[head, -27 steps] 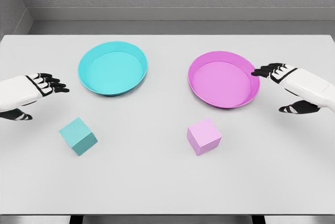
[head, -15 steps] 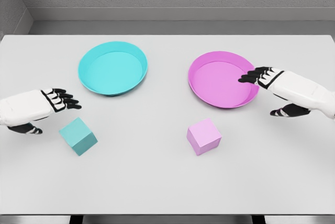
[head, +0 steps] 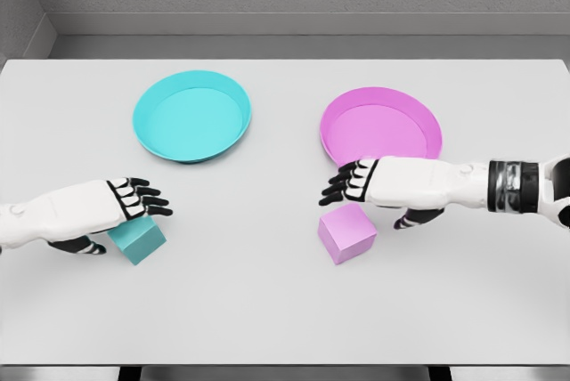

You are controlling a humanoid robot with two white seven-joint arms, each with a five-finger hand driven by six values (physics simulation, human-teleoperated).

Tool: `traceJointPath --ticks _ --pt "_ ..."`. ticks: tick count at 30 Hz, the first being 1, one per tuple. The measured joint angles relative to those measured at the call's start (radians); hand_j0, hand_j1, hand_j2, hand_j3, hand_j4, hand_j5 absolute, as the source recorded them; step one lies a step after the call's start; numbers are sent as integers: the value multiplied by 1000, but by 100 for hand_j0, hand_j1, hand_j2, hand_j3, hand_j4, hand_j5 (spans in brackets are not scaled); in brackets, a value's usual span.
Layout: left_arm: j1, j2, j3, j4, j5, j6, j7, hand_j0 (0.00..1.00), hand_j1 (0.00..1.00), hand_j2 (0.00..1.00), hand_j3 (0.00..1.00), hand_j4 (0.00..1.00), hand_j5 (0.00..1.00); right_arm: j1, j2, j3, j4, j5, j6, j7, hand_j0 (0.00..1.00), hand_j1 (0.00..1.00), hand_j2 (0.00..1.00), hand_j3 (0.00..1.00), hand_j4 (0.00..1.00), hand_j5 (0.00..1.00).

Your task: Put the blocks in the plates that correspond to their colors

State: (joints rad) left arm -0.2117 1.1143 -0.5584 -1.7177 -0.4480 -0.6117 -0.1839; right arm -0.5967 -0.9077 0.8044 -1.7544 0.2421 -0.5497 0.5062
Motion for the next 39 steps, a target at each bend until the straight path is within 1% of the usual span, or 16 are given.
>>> traceJointPath --ticks 5,7,8,12,16,17,19,23,25,27,29,32,33,35,37,39 --pt "0 -10 -4 -3 0 0 -1 100 100 100 100 100 100 -28 15 20 0 0 0 10 100 100 100 100 100 100" --pt "0 -12 -5 -3 0 0 -2 100 100 100 100 100 100 -63 23 38 0 -1 2 12 100 100 100 100 100 100" --pt "0 -14 -5 -3 -1 0 -2 100 100 100 100 100 100 -68 28 54 1 -1 4 13 100 100 100 100 100 100" --pt "0 -21 -6 -2 -7 0 -3 100 100 100 100 100 100 -68 38 94 1 1 9 16 100 100 100 100 100 100" --pt "0 -26 -6 -3 -28 0 -4 99 99 99 99 99 99 -68 40 109 3 1 15 17 100 100 100 100 100 100" --pt "0 -27 -6 -3 -33 0 -12 94 94 94 94 94 94 -68 40 115 5 1 26 17 100 100 100 100 100 100" --pt "-3 -28 -6 -4 -39 0 -27 92 92 92 92 92 92 -68 40 126 7 1 43 17 100 100 100 100 100 100" --pt "-5 -28 -6 -6 -47 0 -40 81 81 81 81 81 81 -68 40 138 9 1 58 17 100 100 100 100 100 100" --pt "-6 -28 -6 -7 -50 0 -43 73 73 73 73 73 73 -68 40 149 10 1 71 16 100 100 100 100 100 100" --pt "-6 -27 -6 -8 -51 0 -48 57 57 57 57 57 57 -68 40 157 10 1 84 15 100 100 100 100 100 100" --pt "-6 -26 -5 -9 -51 0 -51 47 47 47 47 47 47 -68 40 166 10 1 91 15 100 100 100 100 100 100" --pt "-6 -25 -3 -10 -45 2 -57 40 40 40 40 40 40 -68 40 174 11 1 96 14 100 100 100 100 100 100" --pt "-6 -25 -3 -10 -42 3 -58 40 40 40 40 40 40 -68 40 177 11 1 97 14 96 96 96 96 96 96" --pt "-8 -25 -3 -11 -39 3 -58 38 38 38 38 38 38 -68 39 180 11 1 97 14 67 67 67 67 67 67" --pt "-9 -26 -3 -11 -37 4 -59 37 37 37 37 37 37 -68 38 182 10 1 99 14 59 59 59 59 59 59" --pt "-11 -26 -3 -10 -39 4 -63 36 36 36 36 36 36 -69 37 182 9 3 99 15 59 59 59 59 59 59"
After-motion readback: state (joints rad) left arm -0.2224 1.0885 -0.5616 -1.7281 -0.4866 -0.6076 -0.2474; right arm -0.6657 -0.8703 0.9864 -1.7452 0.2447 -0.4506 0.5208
